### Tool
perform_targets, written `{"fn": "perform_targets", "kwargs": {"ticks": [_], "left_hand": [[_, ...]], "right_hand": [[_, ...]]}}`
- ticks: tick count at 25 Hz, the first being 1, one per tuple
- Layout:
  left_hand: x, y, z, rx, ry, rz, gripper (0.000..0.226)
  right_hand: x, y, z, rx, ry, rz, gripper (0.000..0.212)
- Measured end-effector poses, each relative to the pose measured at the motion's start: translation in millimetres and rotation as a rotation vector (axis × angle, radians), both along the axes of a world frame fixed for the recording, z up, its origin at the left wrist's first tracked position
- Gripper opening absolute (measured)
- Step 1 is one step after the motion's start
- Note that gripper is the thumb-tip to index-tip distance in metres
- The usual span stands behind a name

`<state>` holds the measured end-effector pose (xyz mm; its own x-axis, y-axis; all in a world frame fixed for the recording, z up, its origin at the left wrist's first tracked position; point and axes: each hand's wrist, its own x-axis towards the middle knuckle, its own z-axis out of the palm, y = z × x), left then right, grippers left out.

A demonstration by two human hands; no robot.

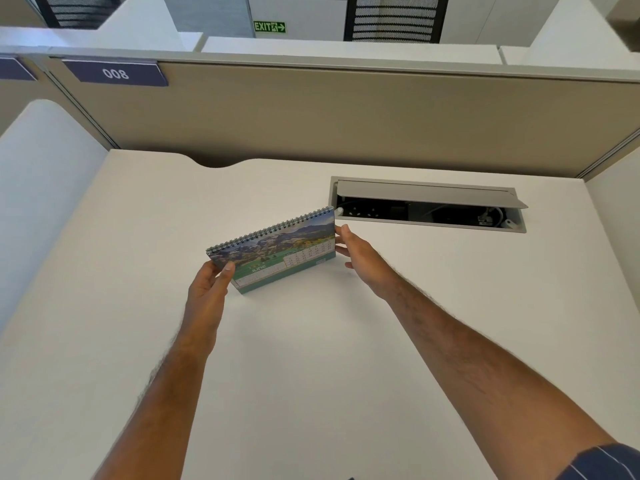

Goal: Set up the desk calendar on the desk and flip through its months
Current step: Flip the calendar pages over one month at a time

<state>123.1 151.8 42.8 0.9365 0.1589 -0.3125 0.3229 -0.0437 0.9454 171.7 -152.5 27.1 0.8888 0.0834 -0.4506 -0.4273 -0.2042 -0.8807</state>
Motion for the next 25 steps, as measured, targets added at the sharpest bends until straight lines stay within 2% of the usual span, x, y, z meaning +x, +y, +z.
{"fn": "perform_targets", "kwargs": {"ticks": [6, 11, 13, 16, 25], "left_hand": [[25.0, -3.0, 0.0, -0.004, -0.023, -0.024, 0.016], [53.4, -0.6, 1.4, 0.028, -0.02, -0.039, 0.024], [66.6, -1.8, 4.1, 0.032, -0.023, -0.047, 0.026], [83.7, -4.0, 8.8, 0.044, -0.026, -0.057, 0.028], [90.8, -4.6, 8.2, 0.059, -0.024, -0.061, 0.031]], "right_hand": [[23.3, 0.8, 1.3, 0.005, -0.028, 0.02, 0.039], [46.2, 0.1, 3.9, 0.008, -0.032, 0.005, 0.037], [53.8, 1.0, 7.0, -0.002, -0.029, 0.003, 0.043], [64.3, 3.1, 8.5, -0.026, -0.016, -0.008, 0.066], [67.7, 6.4, 8.0, -0.017, -0.015, -0.002, 0.071]]}}
